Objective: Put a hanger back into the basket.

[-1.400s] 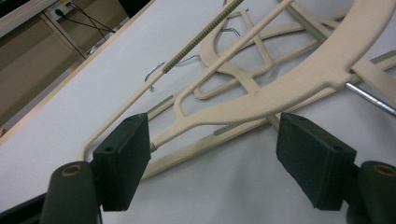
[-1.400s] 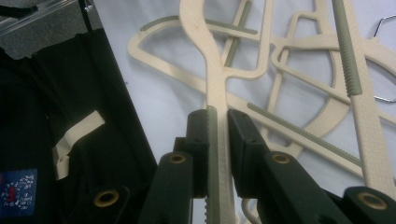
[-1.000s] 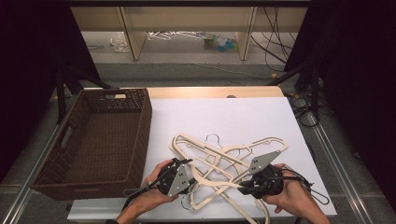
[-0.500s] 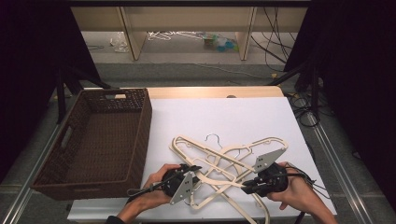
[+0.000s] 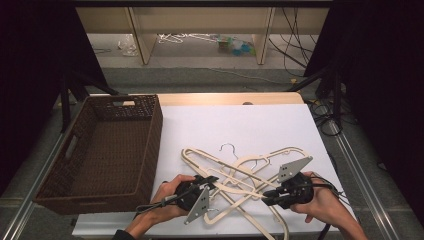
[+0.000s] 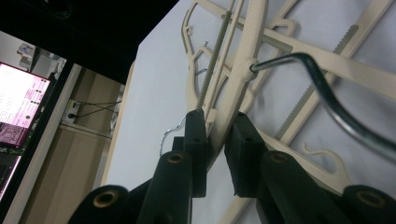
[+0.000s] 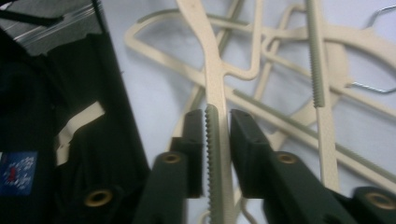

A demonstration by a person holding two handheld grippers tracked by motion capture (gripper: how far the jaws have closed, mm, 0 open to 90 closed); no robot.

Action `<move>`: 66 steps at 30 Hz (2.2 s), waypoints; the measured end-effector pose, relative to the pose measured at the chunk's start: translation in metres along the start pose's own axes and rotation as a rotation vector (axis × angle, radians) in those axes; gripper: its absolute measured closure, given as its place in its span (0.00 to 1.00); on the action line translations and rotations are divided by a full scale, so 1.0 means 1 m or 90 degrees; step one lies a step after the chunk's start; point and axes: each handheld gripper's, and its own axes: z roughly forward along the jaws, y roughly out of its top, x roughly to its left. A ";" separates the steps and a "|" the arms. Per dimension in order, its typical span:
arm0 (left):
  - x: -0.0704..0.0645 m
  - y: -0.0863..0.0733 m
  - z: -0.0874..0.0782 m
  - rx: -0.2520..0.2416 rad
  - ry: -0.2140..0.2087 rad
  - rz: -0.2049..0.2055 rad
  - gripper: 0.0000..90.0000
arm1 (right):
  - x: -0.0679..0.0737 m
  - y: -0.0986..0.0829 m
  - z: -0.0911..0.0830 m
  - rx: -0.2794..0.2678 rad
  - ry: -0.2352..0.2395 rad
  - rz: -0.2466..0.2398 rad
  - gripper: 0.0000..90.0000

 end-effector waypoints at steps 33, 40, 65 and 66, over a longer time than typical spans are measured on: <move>0.086 0.021 -0.038 0.091 0.036 -0.202 0.95 | 0.012 0.012 -0.050 -0.300 -0.234 0.033 0.38; 0.117 0.023 -0.057 0.025 0.034 -0.322 0.95 | 0.015 0.002 -0.029 -0.280 -0.218 0.039 0.37; 0.208 -0.021 -0.202 -0.070 0.090 -0.602 0.95 | 0.018 -0.008 0.001 -0.247 -0.178 0.033 0.35; 0.209 -0.026 -0.206 -0.059 0.101 -0.600 0.95 | 0.018 -0.008 0.001 -0.248 -0.179 0.031 0.35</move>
